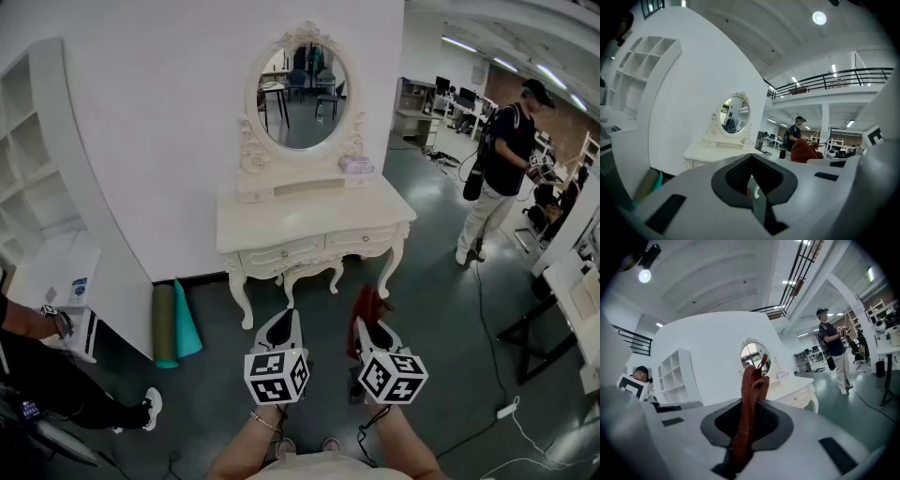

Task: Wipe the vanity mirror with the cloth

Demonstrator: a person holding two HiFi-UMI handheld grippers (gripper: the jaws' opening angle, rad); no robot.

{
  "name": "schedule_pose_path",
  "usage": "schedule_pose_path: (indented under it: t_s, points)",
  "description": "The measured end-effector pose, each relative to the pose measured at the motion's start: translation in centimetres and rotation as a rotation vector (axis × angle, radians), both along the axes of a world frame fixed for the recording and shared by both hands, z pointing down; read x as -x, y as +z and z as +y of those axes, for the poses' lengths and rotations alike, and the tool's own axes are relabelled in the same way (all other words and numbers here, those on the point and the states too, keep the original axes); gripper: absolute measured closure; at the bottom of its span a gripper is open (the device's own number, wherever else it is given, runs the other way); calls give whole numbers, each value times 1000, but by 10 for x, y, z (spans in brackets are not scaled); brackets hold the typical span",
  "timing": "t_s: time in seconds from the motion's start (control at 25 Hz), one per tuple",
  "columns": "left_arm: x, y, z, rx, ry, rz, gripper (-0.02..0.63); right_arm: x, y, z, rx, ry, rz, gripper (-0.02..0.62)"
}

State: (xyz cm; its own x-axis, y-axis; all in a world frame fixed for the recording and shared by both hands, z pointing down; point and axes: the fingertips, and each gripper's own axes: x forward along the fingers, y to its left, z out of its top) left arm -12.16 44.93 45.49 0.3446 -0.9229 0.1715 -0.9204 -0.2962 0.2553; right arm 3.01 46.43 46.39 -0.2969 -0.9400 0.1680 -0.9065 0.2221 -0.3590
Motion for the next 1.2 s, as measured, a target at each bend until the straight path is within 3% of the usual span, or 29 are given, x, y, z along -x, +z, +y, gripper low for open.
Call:
schedule_pose_path:
  t_s: [0.4,0.64,1.2]
  points:
    - [12,3,4,8,-2,-4,603,15,4,6,10,-16,7,535]
    - [13,8,-4,28,1,-4,603,17,8,4,30,-32,-40,534]
    - [-50,38,-35,69,-43,-31,603,-56,34,-37,88,-107,-27,534]
